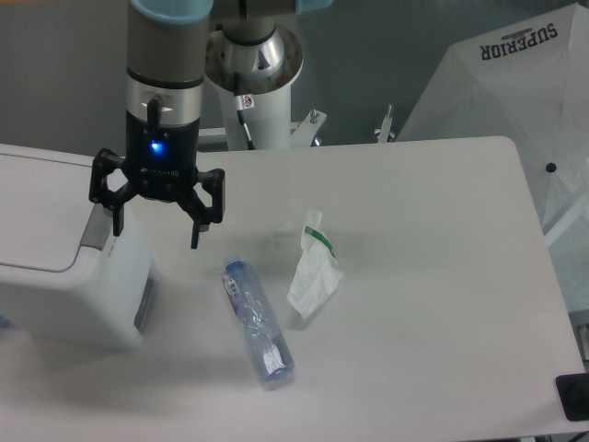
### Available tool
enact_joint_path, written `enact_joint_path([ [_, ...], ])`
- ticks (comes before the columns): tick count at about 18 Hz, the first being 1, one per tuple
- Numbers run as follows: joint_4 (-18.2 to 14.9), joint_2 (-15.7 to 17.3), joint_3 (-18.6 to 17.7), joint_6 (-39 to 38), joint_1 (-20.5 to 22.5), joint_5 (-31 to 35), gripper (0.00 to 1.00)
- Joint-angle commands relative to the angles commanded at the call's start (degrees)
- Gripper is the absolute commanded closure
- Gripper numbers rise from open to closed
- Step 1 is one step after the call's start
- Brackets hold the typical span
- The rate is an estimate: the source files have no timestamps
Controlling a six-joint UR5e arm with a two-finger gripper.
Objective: Open the trash can
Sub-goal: 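Position the open gripper above the lid edge of the trash can, then lower the gripper onto the lid edge and push the lid open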
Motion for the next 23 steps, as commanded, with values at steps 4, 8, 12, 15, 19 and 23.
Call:
enact_joint_path([
  [4,0.0,0.17,-0.26,-0.26,-0.35,0.0,0.0],
  [8,0.0,0.44,-0.09,-0.35,-0.79,-0.09,0.0],
  [12,0.0,0.97,-0.09,-0.35,-1.23,-0.18,0.0],
  [15,0.0,0.97,-0.26,-0.35,-1.49,-0.09,0.0],
  [19,0.0,0.79,-0.35,-0.44,-1.93,0.0,0.0],
  [23,0.0,0.79,-1.23,-0.26,-1.93,0.0,0.0],
])
